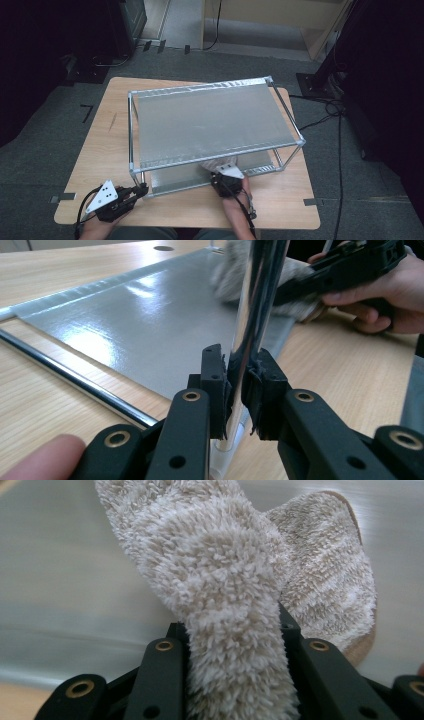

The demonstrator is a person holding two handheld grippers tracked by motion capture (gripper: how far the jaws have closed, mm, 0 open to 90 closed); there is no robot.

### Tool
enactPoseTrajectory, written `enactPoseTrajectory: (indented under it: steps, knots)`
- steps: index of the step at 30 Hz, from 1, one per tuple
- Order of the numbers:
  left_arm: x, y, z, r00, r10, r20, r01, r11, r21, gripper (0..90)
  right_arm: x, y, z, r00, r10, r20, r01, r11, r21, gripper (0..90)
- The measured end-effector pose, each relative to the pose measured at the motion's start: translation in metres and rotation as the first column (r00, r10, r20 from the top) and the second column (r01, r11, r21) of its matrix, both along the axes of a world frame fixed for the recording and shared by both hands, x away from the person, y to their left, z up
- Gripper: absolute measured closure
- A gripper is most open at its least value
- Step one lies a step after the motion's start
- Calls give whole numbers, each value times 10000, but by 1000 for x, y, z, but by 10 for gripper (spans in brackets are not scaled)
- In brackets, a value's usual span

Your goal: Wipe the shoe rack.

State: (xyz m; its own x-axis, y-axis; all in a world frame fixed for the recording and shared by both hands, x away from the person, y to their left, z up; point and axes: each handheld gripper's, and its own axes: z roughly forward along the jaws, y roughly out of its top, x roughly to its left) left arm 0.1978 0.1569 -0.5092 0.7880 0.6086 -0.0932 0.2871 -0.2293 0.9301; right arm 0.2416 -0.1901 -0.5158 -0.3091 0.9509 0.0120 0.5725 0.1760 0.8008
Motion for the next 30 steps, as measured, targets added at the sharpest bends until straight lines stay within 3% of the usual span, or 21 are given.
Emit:
enactPoseTrajectory:
  steps: [5, 7, 10, 13, 15, 18, 20, 24, 28, 30]
  knots:
    - [-4, -9, 0, 9997, -253, 9, 253, 9997, 49, 794, -11, 45, 0, 9935, 1132, 93, -1130, 9933, -227, 679]
    - [-5, -12, 0, 9995, -325, 1, 325, 9995, 24, 793, -17, 58, 0, 9883, 1524, 42, -1524, 9883, -38, 679]
    - [-6, -14, 0, 9994, -339, 1, 339, 9994, 32, 790, -26, 77, 0, 9737, 2275, 133, -2277, 9736, 168, 677]
    - [-6, -14, 0, 9993, -361, 0, 361, 9993, 7, 790, -33, 90, -1, 9525, 3025, 357, -3024, 9531, -65, 675]
    - [-6, -14, 0, 9993, -364, 44, 364, 9993, 67, 791, -34, 90, -1, 9480, 3156, 404, -3149, 9489, -219, 678]
    - [-6, -15, 1, 9994, -356, 33, 355, 9992, 196, 796, -29, 82, 1, 9486, 3158, 194, -3160, 9487, 60, 683]
    - [-5, -15, 2, 9995, -321, 27, 321, 9992, 218, 799, -27, 72, 2, 9521, 3056, 47, -3056, 9521, -36, 683]
    - [-4, -13, 2, 9998, -205, -41, 206, 9996, 212, 798, -21, 46, 2, 9702, 2421, 139, -2413, 9696, -403, 682]
    - [-1, -7, 2, 9999, 32, -99, -31, 9999, 164, 797, -11, 3, 4, 9895, 1445, -107, -1445, 9895, -60, 682]
    - [0, -5, 2, 9999, 129, -107, -127, 9998, 158, 795, -9, -7, 4, 9930, 1175, -155, -1175, 9931, -26, 682]
